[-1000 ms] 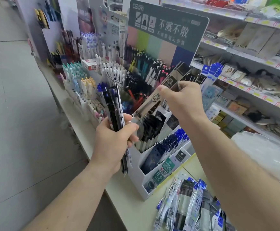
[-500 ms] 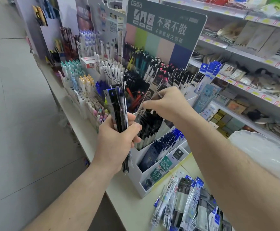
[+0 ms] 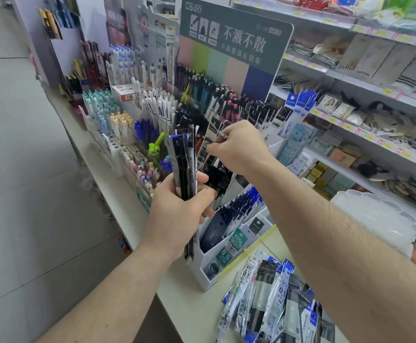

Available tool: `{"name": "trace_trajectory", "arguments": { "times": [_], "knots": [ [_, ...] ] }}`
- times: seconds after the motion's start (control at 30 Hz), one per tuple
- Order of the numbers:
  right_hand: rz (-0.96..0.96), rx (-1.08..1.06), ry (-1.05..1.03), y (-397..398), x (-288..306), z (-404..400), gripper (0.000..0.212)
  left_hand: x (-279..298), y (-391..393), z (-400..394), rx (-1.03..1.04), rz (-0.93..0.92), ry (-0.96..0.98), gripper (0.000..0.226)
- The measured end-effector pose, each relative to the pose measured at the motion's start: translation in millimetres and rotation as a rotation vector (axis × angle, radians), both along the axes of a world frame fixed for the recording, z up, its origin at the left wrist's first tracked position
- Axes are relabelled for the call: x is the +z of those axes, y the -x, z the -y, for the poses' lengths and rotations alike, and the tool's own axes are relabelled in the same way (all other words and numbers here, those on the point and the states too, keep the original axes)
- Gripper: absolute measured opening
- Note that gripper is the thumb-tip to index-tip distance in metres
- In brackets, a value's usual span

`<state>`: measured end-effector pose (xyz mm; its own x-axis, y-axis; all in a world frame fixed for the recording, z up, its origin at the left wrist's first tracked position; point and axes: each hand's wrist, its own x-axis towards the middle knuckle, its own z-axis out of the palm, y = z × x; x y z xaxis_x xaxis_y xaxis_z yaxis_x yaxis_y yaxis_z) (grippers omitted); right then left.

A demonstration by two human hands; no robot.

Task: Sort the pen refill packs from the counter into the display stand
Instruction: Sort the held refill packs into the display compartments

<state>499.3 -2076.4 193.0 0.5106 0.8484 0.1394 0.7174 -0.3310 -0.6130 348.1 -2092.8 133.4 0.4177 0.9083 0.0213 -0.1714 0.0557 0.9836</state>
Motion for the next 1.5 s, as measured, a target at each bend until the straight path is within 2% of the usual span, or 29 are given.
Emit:
{"name": "trace_trajectory", "arguments": {
  "times": [0.17, 0.33, 0.47, 0.63, 0.67, 0.7, 0.8, 0.93, 1.03, 1.17, 1.33, 1.43, 1.5],
  "knots": [
    [-0.053, -0.018, -0.061, -5.0, 0.2, 11.0, 0.040, 2.9, -4.8, 5.5, -0.015, 0.016, -0.003, 0.019],
    [-0.205, -0.115, -0.200, -17.3, -0.1, 30.2, 0.039, 2.7, -7.5, 10.1, -0.027, 0.028, -0.014, 0.018],
    [-0.317, -0.123, -0.126, -15.7, -4.0, 29.7, 0.055, 2.5, -9.3, 13.8, -0.023, 0.020, -0.027, 0.018],
    [-0.412, -0.104, -0.032, -9.2, 4.1, 11.1, 0.058, 2.4, -6.0, 12.5, -0.007, 0.020, -0.022, 0.019],
    [-0.423, -0.099, -0.002, -6.8, 5.2, 8.6, 0.071, 1.6, -4.3, 11.6, -0.004, 0.018, -0.019, 0.019],
    [-0.407, -0.059, 0.006, -5.9, 4.4, 5.1, 0.047, 0.3, -2.5, 10.6, 0.002, 0.015, -0.019, 0.019],
    [-0.359, 0.044, -0.076, -2.5, 6.7, 1.5, 0.018, -2.4, 3.2, 8.9, 0.017, 0.012, -0.027, 0.019],
    [-0.193, 0.148, -0.182, -2.2, 12.8, 1.8, 0.024, -4.5, 6.7, 6.1, 0.032, 0.013, -0.018, 0.020],
    [-0.156, 0.124, -0.100, -2.1, 7.8, 2.8, 0.020, -6.0, 4.6, 5.8, 0.027, 0.004, -0.019, 0.019],
    [-0.313, 0.051, 0.022, -4.7, 4.3, 1.3, 0.017, -3.6, 1.0, 7.6, -0.011, 0.004, -0.036, 0.018],
    [-0.268, 0.016, 0.023, -13.7, 9.6, 11.8, 0.029, -2.4, -6.7, 12.9, -0.059, 0.008, -0.048, 0.019],
    [-0.291, -0.036, -0.064, -17.8, 10.8, 32.1, 0.051, -0.9, -15.2, 22.4, -0.141, 0.009, -0.007, 0.019],
    [-0.302, -0.090, -0.182, -18.5, 11.3, 53.7, 0.045, -1.4, -21.9, 29.4, -0.278, 0.000, 0.072, 0.021]
  ]
}}
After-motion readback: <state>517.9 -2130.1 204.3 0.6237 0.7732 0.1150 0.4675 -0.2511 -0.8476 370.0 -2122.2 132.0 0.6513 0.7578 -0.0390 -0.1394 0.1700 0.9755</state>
